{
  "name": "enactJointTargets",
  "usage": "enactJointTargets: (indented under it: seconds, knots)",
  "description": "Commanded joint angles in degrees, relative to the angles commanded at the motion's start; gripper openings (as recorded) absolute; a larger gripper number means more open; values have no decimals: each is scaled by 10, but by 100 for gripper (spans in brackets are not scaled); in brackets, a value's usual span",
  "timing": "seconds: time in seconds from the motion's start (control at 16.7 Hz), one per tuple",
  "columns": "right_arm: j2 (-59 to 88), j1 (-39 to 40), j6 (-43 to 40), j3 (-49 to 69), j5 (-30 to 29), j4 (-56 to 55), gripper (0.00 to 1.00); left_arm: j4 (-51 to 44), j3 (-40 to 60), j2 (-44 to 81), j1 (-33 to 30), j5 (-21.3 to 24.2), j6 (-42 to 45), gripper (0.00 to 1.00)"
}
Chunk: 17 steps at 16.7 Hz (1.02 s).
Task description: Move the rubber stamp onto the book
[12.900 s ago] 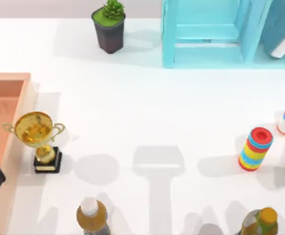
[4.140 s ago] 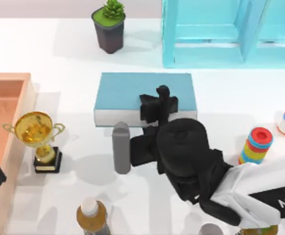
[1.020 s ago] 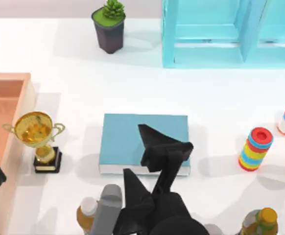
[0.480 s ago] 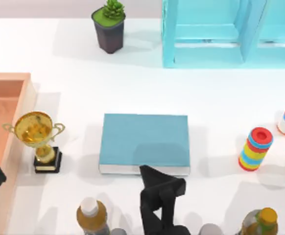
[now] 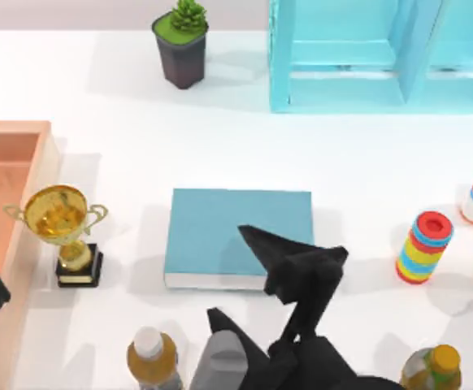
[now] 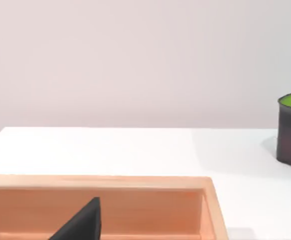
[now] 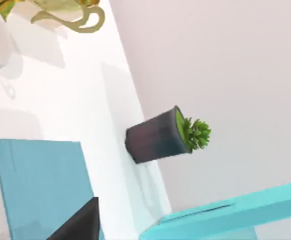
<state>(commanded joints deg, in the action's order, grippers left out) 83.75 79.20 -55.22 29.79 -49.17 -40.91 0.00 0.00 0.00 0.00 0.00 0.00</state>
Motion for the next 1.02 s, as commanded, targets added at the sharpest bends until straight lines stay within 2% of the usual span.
enactJointTargets:
  seconds: [0.18,0.42,0.72,1.02]
  knots:
    - [-158,-54,61,-21,79,24,100,0,0,0,0,0,0,100]
    - [-422,-175,168,-73,198,84,100,0,0,0,0,0,0,100]
    - [-675,-387,315,-154,332,189,100,0,0,0,0,0,0,100]
    - [-793,-628,452,-235,432,308,100,0,0,0,0,0,0,100]
